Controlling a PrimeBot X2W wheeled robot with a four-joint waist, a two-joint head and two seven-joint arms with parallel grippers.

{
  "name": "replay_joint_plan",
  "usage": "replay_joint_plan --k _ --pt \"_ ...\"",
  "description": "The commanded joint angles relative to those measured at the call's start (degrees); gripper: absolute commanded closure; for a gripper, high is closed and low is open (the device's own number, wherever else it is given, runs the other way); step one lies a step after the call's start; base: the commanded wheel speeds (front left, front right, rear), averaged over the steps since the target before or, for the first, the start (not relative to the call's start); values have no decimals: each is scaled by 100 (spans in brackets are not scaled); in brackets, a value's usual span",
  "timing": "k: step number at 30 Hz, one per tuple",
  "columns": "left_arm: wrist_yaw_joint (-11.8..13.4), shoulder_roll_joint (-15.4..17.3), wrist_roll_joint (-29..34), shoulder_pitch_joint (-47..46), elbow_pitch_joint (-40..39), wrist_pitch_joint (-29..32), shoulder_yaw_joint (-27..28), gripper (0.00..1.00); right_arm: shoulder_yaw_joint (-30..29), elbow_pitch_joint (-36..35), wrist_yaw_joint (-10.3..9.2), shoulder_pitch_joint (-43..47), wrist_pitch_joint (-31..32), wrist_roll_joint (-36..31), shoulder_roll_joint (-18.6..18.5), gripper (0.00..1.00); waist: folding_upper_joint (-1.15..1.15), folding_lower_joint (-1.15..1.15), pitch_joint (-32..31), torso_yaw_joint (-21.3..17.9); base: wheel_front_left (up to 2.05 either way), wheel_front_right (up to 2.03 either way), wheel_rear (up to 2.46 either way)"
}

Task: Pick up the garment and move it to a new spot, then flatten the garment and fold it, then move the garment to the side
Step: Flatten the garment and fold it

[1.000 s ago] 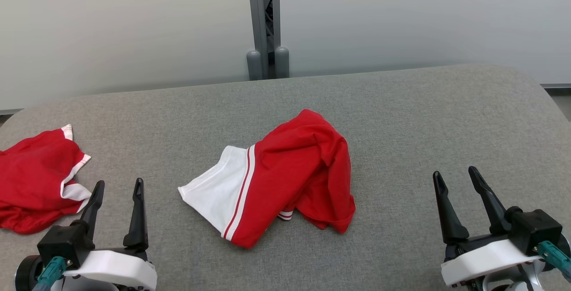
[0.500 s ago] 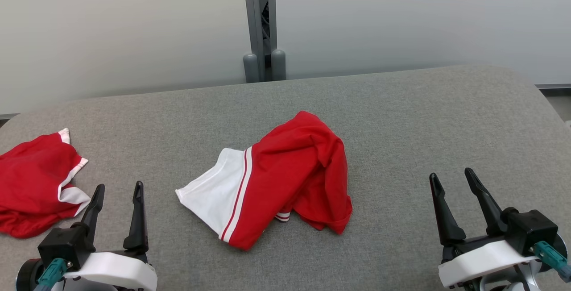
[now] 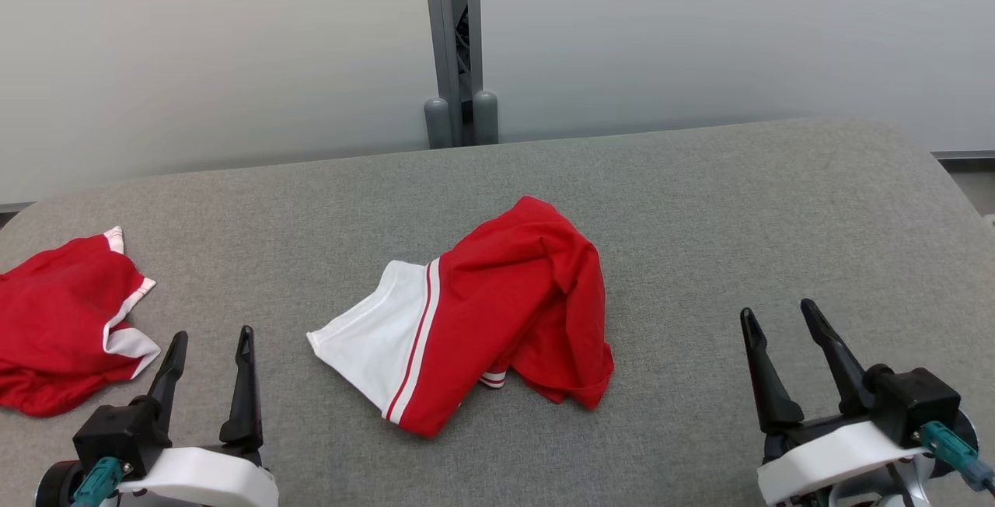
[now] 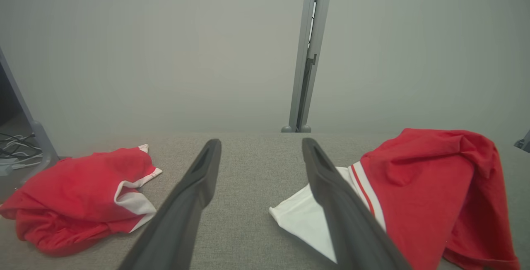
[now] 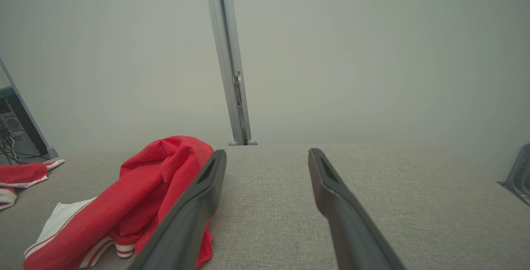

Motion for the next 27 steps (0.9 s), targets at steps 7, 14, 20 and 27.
replay_joint_plan --k 7,14,20,27 --pt "-27 -27 -13 -176 66 -39 -70 0 520 401 10 -250 193 -40 -26 0 0 0 62 117 0 0 0" --pt "-102 -113 -37 -436 153 -107 -168 0 1445 1427 10 -791 380 106 -70 0 0 0 373 470 0 0 0" --pt "-180 -191 -38 -635 310 -205 -233 0 1814 2470 7 -1269 353 244 -87 0 0 0 596 758 0 0 0" --pt "-231 -248 -56 -740 467 -289 -269 0 1915 3409 6 -1684 166 342 -78 100 0 0 709 860 0 0 0"
